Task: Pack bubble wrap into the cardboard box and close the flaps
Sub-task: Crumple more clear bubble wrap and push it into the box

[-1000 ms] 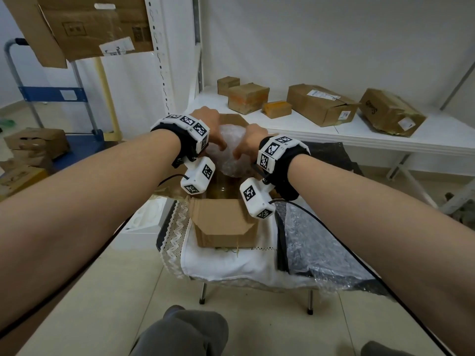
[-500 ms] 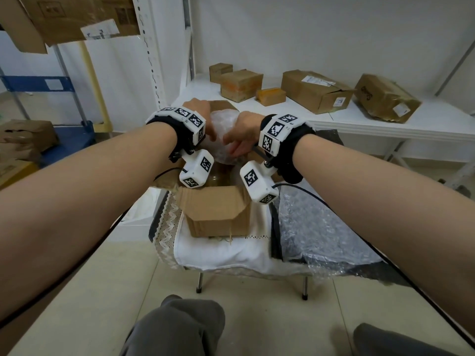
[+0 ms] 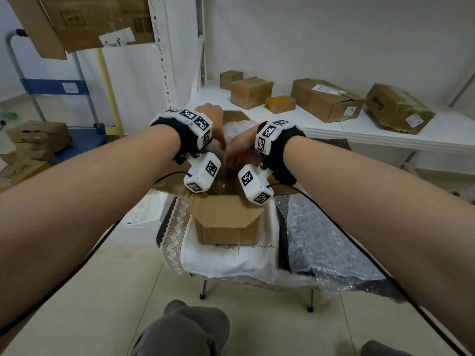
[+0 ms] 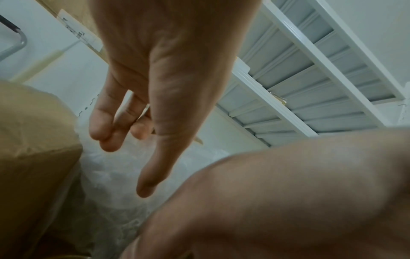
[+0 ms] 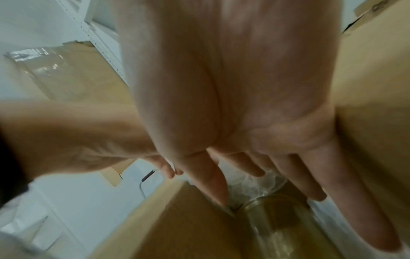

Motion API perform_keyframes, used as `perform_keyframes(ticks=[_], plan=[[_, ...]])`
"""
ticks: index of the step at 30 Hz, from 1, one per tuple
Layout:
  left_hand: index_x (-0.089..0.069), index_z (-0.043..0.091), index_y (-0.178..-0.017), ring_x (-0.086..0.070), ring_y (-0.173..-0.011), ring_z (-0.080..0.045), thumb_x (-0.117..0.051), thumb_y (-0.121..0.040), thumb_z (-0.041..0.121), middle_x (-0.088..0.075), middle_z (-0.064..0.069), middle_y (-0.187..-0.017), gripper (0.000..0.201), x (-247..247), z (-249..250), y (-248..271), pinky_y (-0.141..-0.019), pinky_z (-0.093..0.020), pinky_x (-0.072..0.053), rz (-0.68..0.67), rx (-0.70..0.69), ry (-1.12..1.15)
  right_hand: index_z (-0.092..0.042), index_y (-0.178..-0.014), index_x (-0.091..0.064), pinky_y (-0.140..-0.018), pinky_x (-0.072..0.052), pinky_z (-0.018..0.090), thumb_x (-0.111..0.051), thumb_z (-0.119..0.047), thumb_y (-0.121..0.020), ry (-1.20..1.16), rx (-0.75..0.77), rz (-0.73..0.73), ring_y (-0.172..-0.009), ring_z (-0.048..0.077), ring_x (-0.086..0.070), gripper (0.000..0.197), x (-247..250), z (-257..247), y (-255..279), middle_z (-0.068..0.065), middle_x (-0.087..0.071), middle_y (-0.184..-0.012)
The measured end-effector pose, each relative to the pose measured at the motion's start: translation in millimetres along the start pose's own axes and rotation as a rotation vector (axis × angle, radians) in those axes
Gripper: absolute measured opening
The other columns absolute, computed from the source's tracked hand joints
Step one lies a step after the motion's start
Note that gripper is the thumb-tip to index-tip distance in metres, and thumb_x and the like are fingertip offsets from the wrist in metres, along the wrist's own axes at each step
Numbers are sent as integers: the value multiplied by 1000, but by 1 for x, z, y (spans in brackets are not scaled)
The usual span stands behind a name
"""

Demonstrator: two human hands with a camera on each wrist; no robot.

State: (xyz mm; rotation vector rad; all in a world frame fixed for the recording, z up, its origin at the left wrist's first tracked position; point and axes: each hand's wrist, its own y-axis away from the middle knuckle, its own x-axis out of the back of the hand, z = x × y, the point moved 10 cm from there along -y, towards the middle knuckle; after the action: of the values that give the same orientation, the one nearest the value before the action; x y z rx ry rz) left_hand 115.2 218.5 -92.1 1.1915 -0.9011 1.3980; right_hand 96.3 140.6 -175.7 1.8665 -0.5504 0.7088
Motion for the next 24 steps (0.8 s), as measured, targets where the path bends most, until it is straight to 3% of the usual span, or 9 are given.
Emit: perform_keyframes(ticks=[3, 5, 9, 11, 12, 14, 16, 20, 24], plan=[[-69, 3, -93, -70, -90, -31, -89, -65, 34, -71, -14, -92, 47, 2, 2, 2, -83, -41, -59, -18, -20, 1, 2, -124, -57, -95, -48, 38, -52, -16, -99, 17, 31, 18, -111, 32, -58, 31, -6, 0, 13, 20, -59, -121], [-66, 4, -82, -70, -91, -32, -88, -66, 34, -72, -15, -92, 40, 3, 5, 4, -83, -43, -59, -34, -36, -1, 3, -135, -51, -101, -44, 36, -51, -14, -99, -24, 43, 50, -121, 31, -53, 39, -4, 5, 11, 20, -55, -132], [-69, 2, -94, -70, -89, -31, -88, -67, 32, -71, -14, -95, 44, 5, 11, 5, -86, -45, -58, -32, -47, -9, 0, -126, -57, -73, -50, 32, -48, -18, -100, -111, 32, 45, -117, 36, -56, 33, 0, 7, 13, 19, -58, -123], [-69, 1, -103, -69, -86, -30, -87, -70, 29, -69, -14, -93, 47, 6, 12, 5, -87, -45, -58, -17, -46, -11, -6, -93, -60, -62, -49, 24, -42, -18, -101, -219, 35, 24, -134, 39, -45, 22, 2, 8, 17, 27, -60, -118], [-69, 0, -105, -69, -87, -31, -86, -71, 28, -68, -14, -91, 47, 6, 12, 5, -88, -44, -57, -14, -40, -12, -9, -83, -57, -68, -54, 26, -42, -18, -100, -287, 40, 28, -129, 36, -52, 25, 5, 8, 20, 24, -65, -108], [-69, 0, -107, -70, -91, -31, -86, -71, 29, -69, -15, -93, 49, 3, 9, 6, -89, -43, -57, -17, -23, -15, -6, -84, -61, -80, -59, 34, -45, -17, -99, -424, 89, 129, -87, 26, -71, 25, 23, 9, 26, 15, -70, -93], [-69, 0, -104, -70, -92, -31, -87, -70, 31, -71, -16, -95, 49, -1, 5, 7, -88, -42, -57, -26, -4, -24, -2, -88, -65, -61, -61, 31, -48, -14, -97, -496, 150, 327, -59, 20, -68, 22, 52, 12, 37, 15, -71, -80], [-66, 0, -95, -71, -90, -31, -88, -68, 33, -71, -15, -92, 48, -7, 0, 8, -84, -40, -58, -22, 21, -32, 1, -101, -65, -70, -63, 42, -59, -13, -92, -366, 214, 698, -68, 27, -75, 18, 95, 19, 55, 16, -73, -85], [-65, 5, -83, -67, -75, -26, -88, -67, 32, -70, -11, -82, 39, -26, -5, 4, -77, -37, -56, -126, 43, -34, -1, -115, -65, -81, -61, 42, -65, -14, -89, -117, 205, 666, -86, 27, -73, 29, 88, 12, 49, 15, -70, -108]])
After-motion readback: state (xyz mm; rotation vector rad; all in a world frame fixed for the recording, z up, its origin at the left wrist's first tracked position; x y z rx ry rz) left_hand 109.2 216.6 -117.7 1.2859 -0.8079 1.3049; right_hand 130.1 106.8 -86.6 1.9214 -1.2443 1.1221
